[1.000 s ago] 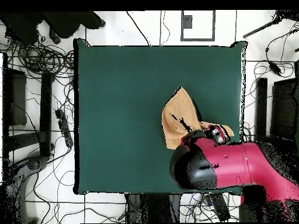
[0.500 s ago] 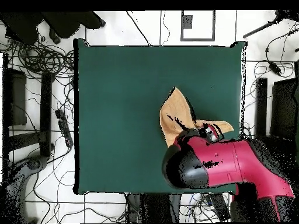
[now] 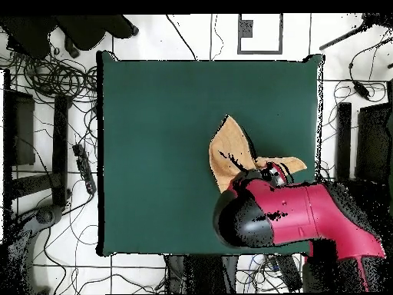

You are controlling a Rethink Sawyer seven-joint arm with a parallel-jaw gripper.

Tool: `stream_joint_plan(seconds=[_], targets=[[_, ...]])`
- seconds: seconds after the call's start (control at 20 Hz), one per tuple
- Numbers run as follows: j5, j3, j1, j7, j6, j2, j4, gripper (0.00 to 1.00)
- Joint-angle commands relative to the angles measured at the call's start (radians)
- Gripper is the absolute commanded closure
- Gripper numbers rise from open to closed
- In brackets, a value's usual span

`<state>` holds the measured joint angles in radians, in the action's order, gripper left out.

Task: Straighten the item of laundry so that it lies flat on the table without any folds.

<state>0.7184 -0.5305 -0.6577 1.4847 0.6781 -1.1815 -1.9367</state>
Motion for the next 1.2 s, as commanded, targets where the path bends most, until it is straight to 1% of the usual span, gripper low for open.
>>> stream_joint_plan(seconds=[0.05,0.4,0.8,1.2], targets=[[-0.004,-0.105,0.026,-0.236,0.114,0.1,0.021,1.0],[-0.014,-0.138,0.008,-0.261,0.109,0.157,0.087,1.0],[-0.029,-0.172,-0.015,-0.263,0.093,0.264,0.157,1.0],[-0.011,-0.184,-0.036,-0.325,0.147,0.331,0.254,1.0]])
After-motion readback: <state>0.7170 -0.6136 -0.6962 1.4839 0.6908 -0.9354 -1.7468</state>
